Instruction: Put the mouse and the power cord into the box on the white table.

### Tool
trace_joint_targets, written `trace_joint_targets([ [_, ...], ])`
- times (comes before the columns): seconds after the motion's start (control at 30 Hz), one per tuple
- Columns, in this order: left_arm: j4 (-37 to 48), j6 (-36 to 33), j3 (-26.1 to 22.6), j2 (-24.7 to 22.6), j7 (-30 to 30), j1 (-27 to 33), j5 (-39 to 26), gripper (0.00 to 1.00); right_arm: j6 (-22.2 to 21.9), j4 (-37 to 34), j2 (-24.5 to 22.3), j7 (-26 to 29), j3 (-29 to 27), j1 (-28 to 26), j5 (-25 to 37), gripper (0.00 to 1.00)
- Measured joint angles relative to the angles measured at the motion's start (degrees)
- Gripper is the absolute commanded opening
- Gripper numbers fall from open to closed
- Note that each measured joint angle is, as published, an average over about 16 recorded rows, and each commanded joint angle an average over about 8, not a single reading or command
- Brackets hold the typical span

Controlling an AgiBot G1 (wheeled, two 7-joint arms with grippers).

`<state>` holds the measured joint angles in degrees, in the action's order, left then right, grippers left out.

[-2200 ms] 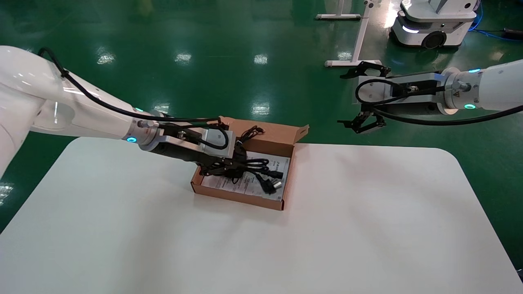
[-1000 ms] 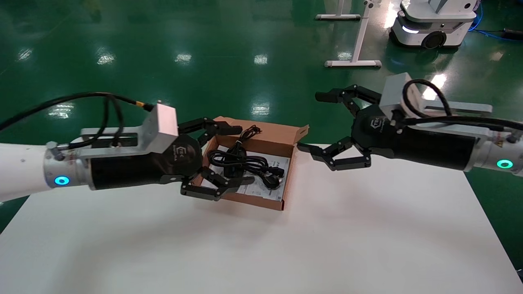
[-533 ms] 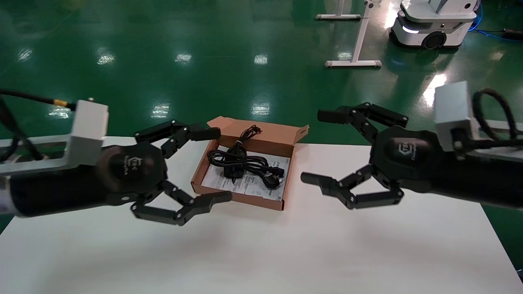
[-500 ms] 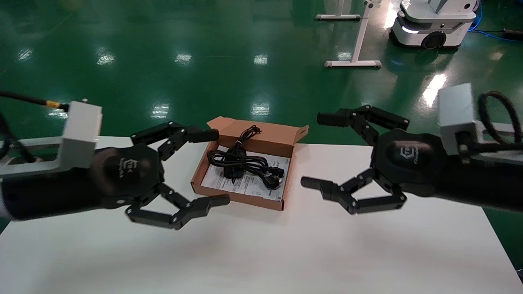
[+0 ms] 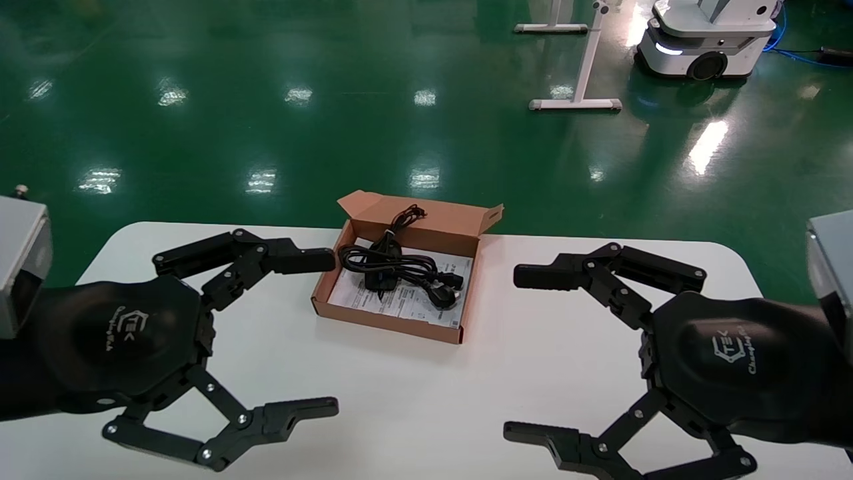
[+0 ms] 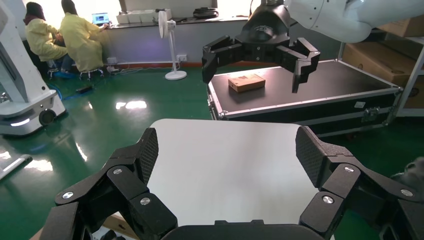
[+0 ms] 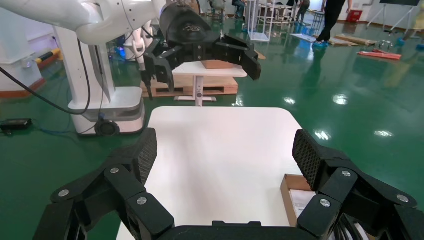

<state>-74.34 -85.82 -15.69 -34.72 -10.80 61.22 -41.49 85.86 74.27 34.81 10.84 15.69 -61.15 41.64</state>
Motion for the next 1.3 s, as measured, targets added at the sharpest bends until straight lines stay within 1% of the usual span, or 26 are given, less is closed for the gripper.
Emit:
trace_joint_targets([
  [0.2,-0.40,-0.09,0.21,0.20,-0.14,-0.23,0.22,1.00,0.27,0.95,-0.40,0.63,-0.53,0.63,-0.34,1.00],
  [1.3,0.71,0.12,-0.29,-0.25,0.04,0.29,-0.31,1.00,-0.26,-0.91,0.29,-0.31,0.44,-0.53,0.27,1.00],
])
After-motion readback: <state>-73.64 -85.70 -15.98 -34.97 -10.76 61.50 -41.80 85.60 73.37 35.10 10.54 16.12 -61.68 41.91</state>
